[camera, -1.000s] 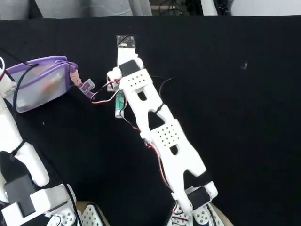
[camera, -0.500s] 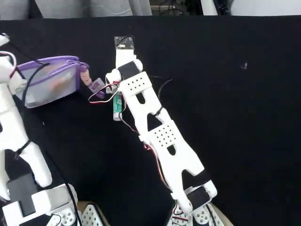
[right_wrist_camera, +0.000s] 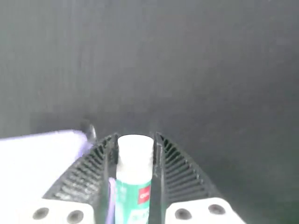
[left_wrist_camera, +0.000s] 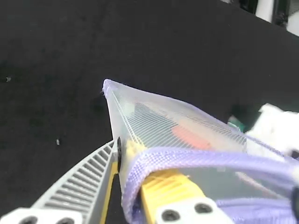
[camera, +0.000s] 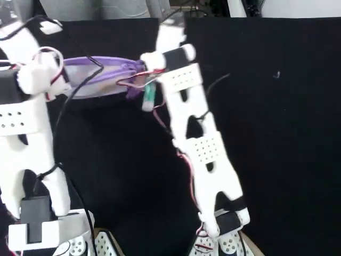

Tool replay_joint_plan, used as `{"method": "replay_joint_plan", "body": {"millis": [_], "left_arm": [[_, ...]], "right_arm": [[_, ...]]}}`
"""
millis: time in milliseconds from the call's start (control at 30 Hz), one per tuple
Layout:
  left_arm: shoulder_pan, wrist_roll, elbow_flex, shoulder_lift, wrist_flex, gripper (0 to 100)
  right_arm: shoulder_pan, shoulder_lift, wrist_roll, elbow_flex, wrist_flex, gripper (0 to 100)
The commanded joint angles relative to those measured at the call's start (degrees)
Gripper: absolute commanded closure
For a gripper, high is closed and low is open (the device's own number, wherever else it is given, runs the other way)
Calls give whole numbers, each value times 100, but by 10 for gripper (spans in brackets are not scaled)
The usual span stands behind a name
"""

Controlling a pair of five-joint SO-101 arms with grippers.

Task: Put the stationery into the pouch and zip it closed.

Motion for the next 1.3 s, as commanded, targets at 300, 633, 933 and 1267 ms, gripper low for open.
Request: {"method": "replay_joint_plan", "body": {"millis": [300, 633, 933, 1267], "left_arm": [[312, 70, 840, -167, -255, 971], [347, 70, 892, -167, -246, 971], [347, 70, 892, -167, -246, 971], [321, 62, 892, -167, -211, 971]], "right_arm": [[809, -2044, 422, -215, 220, 988], [659, -3785, 668, 1596, 229, 988], [62, -6018, 668, 3415, 176, 988], [-501, -7187, 703, 4655, -35, 987]]}}
